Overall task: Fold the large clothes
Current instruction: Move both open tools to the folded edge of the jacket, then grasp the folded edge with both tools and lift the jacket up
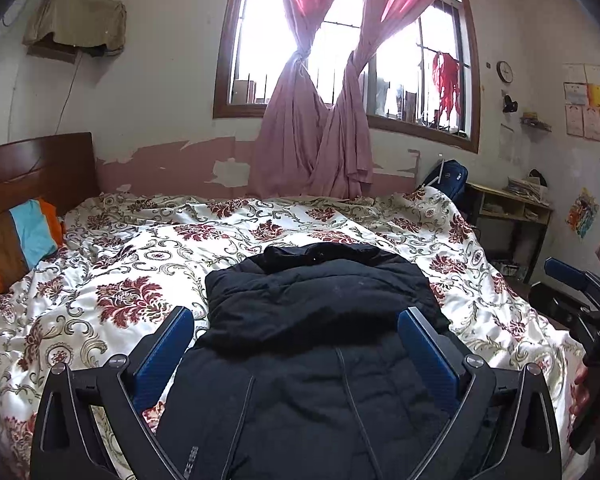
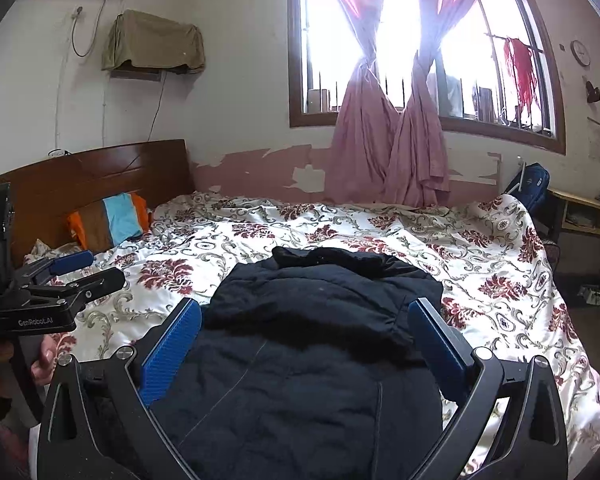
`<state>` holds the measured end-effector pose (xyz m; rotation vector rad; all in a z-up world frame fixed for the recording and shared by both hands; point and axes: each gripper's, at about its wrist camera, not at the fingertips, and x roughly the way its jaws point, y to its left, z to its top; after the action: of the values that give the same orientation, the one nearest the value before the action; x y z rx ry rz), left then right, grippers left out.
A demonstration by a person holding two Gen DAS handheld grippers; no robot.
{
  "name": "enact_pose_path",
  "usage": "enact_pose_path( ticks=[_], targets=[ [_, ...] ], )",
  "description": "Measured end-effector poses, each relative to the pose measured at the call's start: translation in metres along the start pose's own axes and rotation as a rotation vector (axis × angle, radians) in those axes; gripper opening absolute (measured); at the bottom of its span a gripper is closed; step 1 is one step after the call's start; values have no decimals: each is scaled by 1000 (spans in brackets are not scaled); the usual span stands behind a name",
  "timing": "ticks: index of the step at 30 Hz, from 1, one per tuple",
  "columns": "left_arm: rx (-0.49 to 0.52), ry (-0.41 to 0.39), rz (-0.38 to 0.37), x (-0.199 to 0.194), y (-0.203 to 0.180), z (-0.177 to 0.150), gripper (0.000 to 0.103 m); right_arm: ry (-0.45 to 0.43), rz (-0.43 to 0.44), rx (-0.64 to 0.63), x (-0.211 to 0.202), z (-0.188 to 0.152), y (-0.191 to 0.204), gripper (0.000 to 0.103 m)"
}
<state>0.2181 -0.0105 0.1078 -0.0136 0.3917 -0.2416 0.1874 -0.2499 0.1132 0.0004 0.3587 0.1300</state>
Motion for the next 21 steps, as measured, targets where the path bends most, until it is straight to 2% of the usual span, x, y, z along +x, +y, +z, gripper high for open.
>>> enact_pose_path(
  ticks=[12, 21],
  targets=[
    [37, 19, -21, -32, 0, -39, 103, 21, 6, 8, -27, -40, 8, 101],
    [59, 84, -84, -44, 7, -89, 103, 108, 13, -39, -36, -88, 7, 101]
  ],
)
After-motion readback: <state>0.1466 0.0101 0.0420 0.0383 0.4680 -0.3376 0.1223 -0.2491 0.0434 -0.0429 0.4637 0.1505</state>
